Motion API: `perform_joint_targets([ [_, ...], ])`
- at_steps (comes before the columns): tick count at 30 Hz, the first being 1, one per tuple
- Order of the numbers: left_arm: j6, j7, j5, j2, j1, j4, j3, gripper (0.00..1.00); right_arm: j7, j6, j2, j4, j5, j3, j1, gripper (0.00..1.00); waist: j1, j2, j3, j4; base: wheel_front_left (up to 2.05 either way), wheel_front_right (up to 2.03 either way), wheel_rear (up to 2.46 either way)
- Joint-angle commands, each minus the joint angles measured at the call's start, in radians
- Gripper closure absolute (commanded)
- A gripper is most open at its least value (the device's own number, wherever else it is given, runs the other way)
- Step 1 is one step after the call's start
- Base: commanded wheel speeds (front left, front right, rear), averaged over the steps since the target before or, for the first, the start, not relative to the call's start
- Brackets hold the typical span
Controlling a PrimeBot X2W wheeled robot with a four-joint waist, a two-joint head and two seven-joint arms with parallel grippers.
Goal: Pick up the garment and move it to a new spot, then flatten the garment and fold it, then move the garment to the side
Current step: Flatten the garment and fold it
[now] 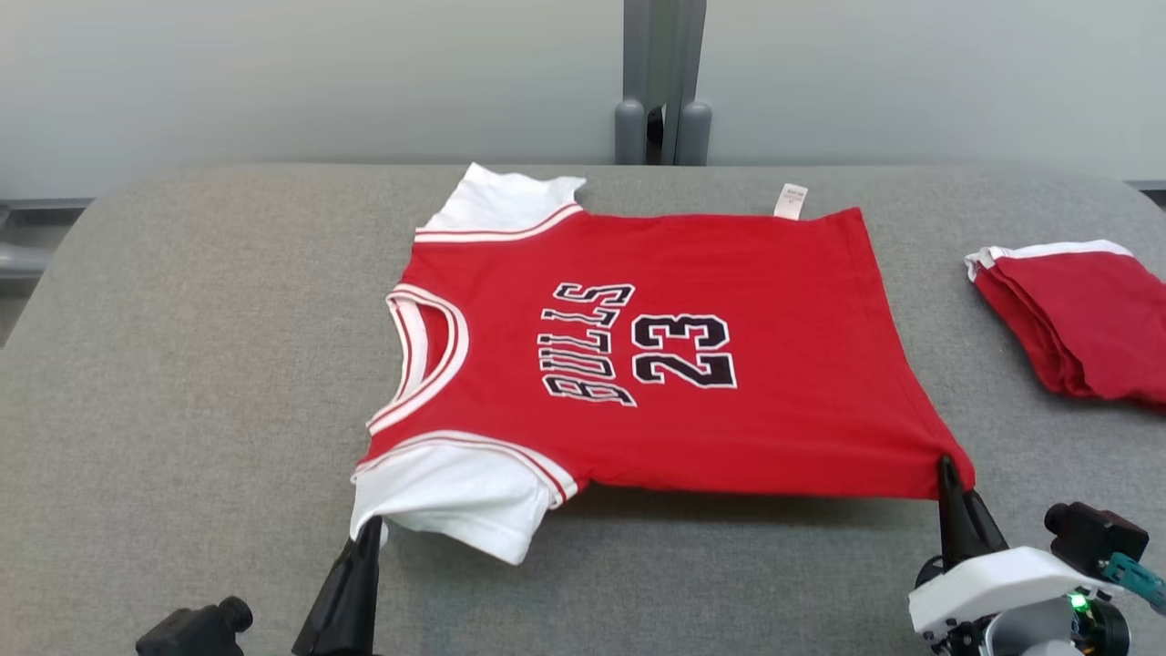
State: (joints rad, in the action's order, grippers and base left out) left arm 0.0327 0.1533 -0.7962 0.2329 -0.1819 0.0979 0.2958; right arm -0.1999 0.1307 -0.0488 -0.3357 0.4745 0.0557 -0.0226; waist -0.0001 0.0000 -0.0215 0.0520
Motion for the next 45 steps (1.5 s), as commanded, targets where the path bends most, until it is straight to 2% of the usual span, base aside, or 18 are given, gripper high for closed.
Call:
perform_joint_targets([
  [1,-0.008,-0.014,0.009,0.016,-0.028,0.019,0.002,1.00,0.021,0.000,-0.003,0.024,-0.011,0.003,0.028,1.00,0.0001,0.0000,0.028,0.004,0.00,0.00,0.00],
  [9,-0.037,-0.090,0.013,0.055,-0.080,0.069,0.029,1.00,0.151,0.000,-0.003,0.094,-0.007,0.002,0.106,1.00,0.0001,0.0000,0.019,0.002,0.00,0.00,0.00],
  [19,-0.019,-0.093,-0.022,0.019,0.010,-0.034,0.031,1.00,0.179,0.000,-0.003,0.011,0.026,-0.016,0.040,1.00,0.0001,0.0000,-0.006,-0.008,0.00,0.00,0.00],
  [22,-0.004,-0.098,-0.028,0.009,0.069,-0.077,0.035,1.00,0.187,0.000,-0.004,-0.018,0.069,-0.023,0.006,1.00,0.0001,0.0000,-0.020,-0.009,0.00,0.00,0.00],
  [33,0.050,-0.104,0.003,-0.018,0.380,-0.287,0.053,1.00,0.180,0.000,-0.003,-0.146,0.108,-0.008,-0.205,1.00,0.0001,0.0000,-0.098,-0.023,0.00,0.00,0.00],
  [45,0.082,-0.040,0.017,-0.048,0.616,-0.537,0.057,1.00,0.129,0.000,-0.004,-0.379,0.039,0.025,-0.454,1.00,0.0001,0.0000,-0.176,-0.034,0.00,0.00,0.00],
])
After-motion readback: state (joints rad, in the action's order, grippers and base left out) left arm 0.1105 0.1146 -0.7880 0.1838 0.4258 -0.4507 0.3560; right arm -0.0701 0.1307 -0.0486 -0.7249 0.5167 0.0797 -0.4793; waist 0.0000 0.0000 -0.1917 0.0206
